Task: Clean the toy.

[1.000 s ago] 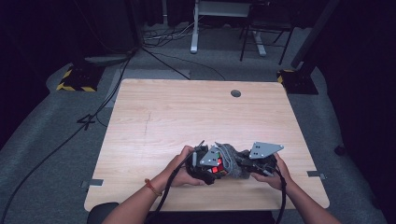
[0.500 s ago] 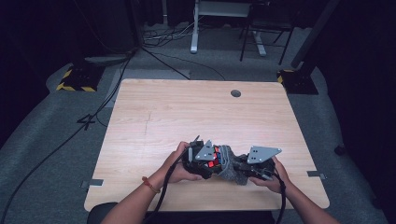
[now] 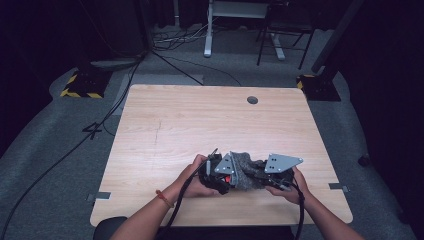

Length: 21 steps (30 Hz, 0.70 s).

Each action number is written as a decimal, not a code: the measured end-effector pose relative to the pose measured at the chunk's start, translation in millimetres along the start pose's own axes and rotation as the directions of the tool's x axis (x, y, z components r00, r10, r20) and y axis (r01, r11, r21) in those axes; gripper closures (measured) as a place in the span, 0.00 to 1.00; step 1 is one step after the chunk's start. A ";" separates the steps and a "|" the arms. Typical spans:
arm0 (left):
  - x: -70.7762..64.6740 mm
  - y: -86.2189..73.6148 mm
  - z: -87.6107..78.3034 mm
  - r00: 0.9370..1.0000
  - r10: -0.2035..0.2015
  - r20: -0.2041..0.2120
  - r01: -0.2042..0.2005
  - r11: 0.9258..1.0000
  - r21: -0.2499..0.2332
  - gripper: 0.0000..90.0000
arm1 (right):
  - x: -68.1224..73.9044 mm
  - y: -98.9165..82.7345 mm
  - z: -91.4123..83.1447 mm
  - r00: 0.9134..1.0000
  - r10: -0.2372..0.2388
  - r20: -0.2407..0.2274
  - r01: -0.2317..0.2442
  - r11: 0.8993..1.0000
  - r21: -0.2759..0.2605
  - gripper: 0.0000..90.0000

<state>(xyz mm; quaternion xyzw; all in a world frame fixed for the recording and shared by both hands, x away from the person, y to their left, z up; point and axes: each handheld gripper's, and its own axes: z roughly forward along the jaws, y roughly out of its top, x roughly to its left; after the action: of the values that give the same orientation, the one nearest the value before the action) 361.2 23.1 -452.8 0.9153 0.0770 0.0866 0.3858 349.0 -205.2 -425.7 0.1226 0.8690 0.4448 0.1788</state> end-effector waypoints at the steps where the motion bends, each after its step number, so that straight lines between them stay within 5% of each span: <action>1: -1.3 0.5 0.8 1.000 0.005 0.000 -0.005 1.000 0.003 0.37 | -2.0 -0.3 1.1 1.000 0.014 0.002 -0.014 1.000 0.000 0.86; 11: -9.1 6.4 -12.1 0.999 0.030 0.012 -0.030 0.998 -0.061 0.37 | -14.7 -20.0 10.6 0.998 0.065 0.010 -0.066 0.994 0.085 0.86; 15: -6.9 7.0 -16.6 1.000 0.017 0.000 -0.017 0.996 -0.091 0.37 | -12.5 -26.0 14.9 0.996 0.081 -0.023 -0.078 0.991 0.110 0.86; 21: -3.6 5.2 -16.7 1.000 0.011 -0.028 -0.013 0.997 -0.076 0.37 | -5.7 -24.0 14.9 0.995 0.072 -0.073 -0.064 0.992 0.110 0.86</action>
<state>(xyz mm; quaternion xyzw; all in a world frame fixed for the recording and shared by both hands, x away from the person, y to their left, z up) 354.5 30.4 -438.0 0.8991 0.0734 0.1046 0.4186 359.1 -210.3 -452.2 0.1441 0.8932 0.4077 0.1231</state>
